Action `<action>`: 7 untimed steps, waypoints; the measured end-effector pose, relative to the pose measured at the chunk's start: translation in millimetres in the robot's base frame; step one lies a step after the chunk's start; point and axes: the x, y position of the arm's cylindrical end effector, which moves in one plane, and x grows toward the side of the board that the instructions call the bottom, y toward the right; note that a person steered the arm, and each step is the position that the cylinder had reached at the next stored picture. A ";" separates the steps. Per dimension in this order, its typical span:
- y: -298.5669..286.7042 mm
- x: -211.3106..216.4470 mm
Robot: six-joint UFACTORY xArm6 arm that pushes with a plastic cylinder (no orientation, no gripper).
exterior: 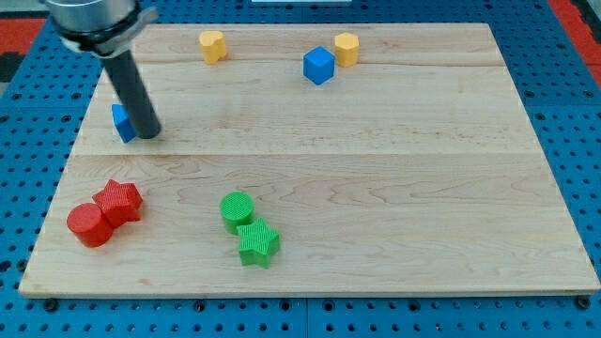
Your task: Slide blue cube closer to the blue triangle
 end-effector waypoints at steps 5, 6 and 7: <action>164.9 -133.4; 80.3 -103.6; 9.0 -80.0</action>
